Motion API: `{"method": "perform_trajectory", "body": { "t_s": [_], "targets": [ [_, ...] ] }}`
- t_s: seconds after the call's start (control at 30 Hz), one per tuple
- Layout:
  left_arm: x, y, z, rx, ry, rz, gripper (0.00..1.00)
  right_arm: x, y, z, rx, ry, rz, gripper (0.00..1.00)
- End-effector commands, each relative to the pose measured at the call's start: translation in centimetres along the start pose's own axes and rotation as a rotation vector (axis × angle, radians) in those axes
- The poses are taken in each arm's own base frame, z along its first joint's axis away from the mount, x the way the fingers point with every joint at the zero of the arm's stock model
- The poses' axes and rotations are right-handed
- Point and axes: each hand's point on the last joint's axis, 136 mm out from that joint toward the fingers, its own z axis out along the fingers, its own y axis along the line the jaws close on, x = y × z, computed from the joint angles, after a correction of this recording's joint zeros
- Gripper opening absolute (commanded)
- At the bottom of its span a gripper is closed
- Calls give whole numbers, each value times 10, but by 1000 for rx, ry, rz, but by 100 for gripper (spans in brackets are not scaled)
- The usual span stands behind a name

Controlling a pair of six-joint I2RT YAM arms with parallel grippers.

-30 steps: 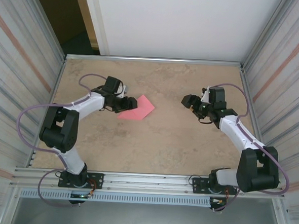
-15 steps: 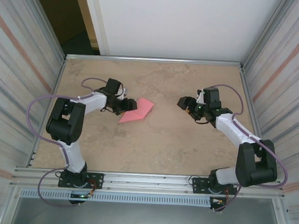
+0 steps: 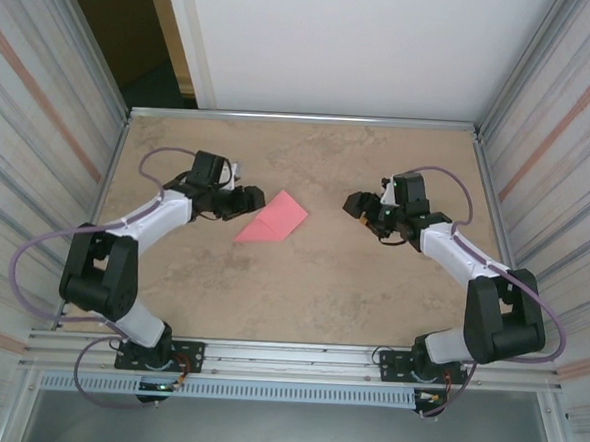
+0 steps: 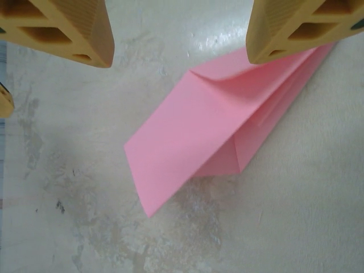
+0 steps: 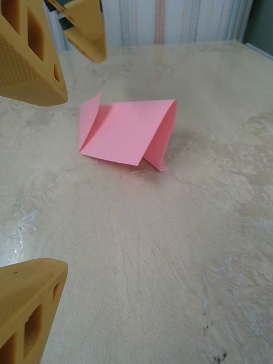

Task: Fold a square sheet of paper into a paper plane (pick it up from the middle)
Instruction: Fold the wing for the fifth time at the center of the table.

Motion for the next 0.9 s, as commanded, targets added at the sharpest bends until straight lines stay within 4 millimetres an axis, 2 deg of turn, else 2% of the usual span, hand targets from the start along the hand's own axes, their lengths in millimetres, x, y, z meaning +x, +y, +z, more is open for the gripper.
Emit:
{"method": "perform_trajectory", "body": {
  "t_s": [0.0,0.13,0.4,0.5,0.73,0.87],
  "targets": [
    [25,1,4,30,54,-62,63,-4,11,6,-20,2,9,70],
    [32,1,15,52,73,-99,65,0,14,13,-23,17,6,70],
    [9,4,44,42,74,-108,67,5,22,20,-32,38,-3,70],
    [7,13,53,10,79,-110,67,6,23,22,-34,43,-4,70],
    [16,30,67,-16,108,-200,67,19,30,31,-48,88,18,70],
    [31,40,71,-45,154,-293,66,27,22,38,6,96,97,70]
  ]
}}
